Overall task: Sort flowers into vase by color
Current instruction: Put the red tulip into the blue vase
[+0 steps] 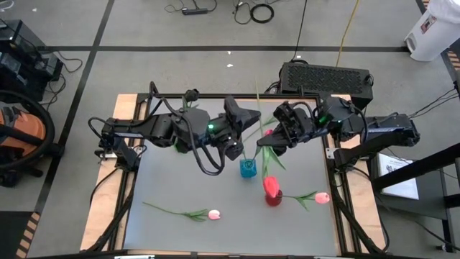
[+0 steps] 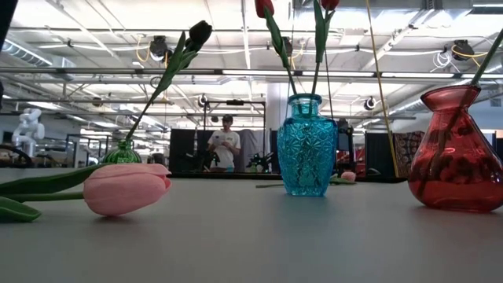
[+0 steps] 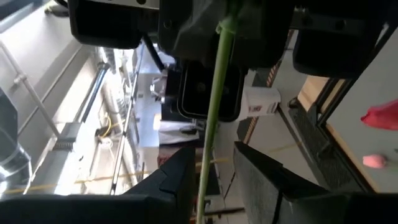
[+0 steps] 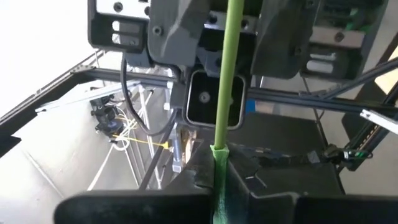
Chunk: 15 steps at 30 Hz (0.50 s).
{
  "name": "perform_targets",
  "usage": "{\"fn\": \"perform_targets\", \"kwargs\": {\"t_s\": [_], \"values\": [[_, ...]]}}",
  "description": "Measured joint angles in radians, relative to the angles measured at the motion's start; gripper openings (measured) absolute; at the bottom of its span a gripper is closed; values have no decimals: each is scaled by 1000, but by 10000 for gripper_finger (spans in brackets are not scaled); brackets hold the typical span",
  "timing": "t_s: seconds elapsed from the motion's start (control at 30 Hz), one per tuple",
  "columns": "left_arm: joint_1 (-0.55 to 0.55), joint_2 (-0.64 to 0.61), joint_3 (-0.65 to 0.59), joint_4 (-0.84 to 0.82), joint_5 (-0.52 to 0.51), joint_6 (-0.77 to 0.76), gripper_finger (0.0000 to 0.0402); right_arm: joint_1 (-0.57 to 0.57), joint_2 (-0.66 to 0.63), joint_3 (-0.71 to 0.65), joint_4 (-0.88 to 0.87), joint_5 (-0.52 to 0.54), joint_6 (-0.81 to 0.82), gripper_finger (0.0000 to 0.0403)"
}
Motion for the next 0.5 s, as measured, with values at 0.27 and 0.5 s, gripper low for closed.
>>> {"fn": "perform_targets", "kwargs": {"t_s": [0.27,0.5], "values": [[0,0,0,0,48,0,116,14,0,0,0,-2,8,1],[0,0,0,9,193,0,116,39,0,0,0,-4,23,1]]}}
